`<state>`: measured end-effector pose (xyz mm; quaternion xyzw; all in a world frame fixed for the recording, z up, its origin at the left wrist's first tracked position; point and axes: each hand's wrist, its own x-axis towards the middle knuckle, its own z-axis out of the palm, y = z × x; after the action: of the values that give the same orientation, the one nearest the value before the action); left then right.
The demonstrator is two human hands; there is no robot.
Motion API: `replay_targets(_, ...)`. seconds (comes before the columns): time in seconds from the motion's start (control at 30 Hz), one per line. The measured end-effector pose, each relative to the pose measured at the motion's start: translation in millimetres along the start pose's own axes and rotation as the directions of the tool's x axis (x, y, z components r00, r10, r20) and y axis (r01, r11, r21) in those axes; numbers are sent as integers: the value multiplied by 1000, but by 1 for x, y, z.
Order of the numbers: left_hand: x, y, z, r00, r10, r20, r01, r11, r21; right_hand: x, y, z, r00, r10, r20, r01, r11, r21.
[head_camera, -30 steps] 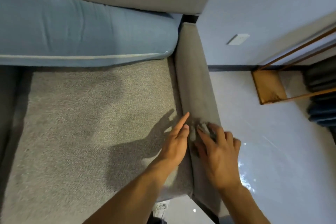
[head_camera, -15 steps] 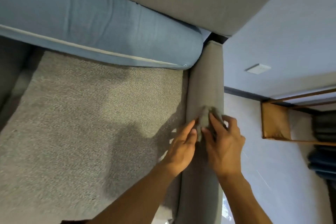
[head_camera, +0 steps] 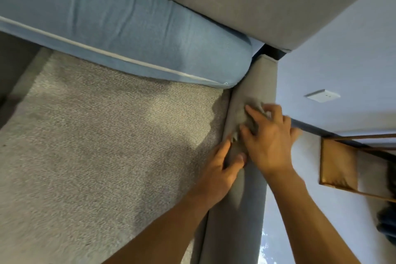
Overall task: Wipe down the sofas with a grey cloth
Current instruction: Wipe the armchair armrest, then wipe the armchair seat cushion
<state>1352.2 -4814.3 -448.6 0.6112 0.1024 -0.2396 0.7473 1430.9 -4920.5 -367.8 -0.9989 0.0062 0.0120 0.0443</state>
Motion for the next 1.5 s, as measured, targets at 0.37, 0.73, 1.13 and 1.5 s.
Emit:
replay_targets(0.37,-12,1,0,995,-70,-65,80,983,164,23,-12,3,992,-97,76,111,971,-210)
replay_targets(0.73,-107,-29,-11,983,-171,65,155,967,202,-121,-7,-17,970,-162,183,175,983,-54)
replay_targets(1.13,-63,-6,-108,975,219,-36,-61,417,907,-175,-96,31,984,161,82,-178,790,587)
replay_targets(1.5,50,16,-177,977,209,-40,28,58,998,-66,-126,115,953,301,35,-272,800,535)
